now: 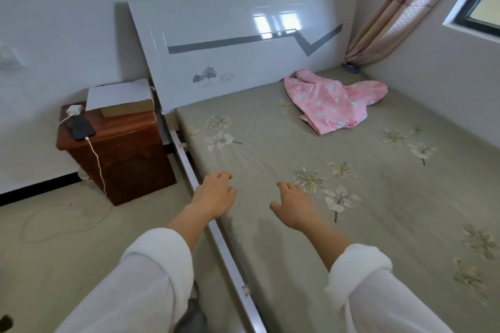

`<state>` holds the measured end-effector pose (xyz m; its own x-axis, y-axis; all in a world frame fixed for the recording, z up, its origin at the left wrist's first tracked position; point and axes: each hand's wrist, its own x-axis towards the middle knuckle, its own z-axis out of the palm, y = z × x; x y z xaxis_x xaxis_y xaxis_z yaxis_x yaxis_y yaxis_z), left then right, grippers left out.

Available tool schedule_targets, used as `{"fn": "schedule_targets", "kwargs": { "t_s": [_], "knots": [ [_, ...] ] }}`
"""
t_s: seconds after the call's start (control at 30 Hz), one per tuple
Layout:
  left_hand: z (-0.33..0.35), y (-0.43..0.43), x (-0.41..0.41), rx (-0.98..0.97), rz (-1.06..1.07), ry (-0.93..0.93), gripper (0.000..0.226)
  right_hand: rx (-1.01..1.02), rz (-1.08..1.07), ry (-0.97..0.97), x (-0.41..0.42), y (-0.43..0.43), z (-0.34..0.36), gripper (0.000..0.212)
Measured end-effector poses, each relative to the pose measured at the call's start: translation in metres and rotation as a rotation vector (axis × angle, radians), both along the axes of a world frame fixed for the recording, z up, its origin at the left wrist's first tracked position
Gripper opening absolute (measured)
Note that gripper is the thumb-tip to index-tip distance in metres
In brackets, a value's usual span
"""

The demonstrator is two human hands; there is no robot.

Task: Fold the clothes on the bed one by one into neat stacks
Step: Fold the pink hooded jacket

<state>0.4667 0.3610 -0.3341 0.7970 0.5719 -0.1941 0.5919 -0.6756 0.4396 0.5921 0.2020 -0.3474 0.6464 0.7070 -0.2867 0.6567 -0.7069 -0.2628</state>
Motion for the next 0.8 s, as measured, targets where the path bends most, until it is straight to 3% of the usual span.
{"fn": "schedule_targets", "kwargs": {
  "t_s": [0.4,0.8],
  "knots": [
    [-0.041,0.249,0.144,-0.023,-0.186,0.204,0.044,-0.019,-0.293,0.148,0.123,0.202,-0.047,0.063],
    [-0.116,0.327,0.373,-0.019,-0.451,0.181,0.044,-0.009,-0.555,0.186,0.302,0.285,-0.122,0.061]
  ]
}}
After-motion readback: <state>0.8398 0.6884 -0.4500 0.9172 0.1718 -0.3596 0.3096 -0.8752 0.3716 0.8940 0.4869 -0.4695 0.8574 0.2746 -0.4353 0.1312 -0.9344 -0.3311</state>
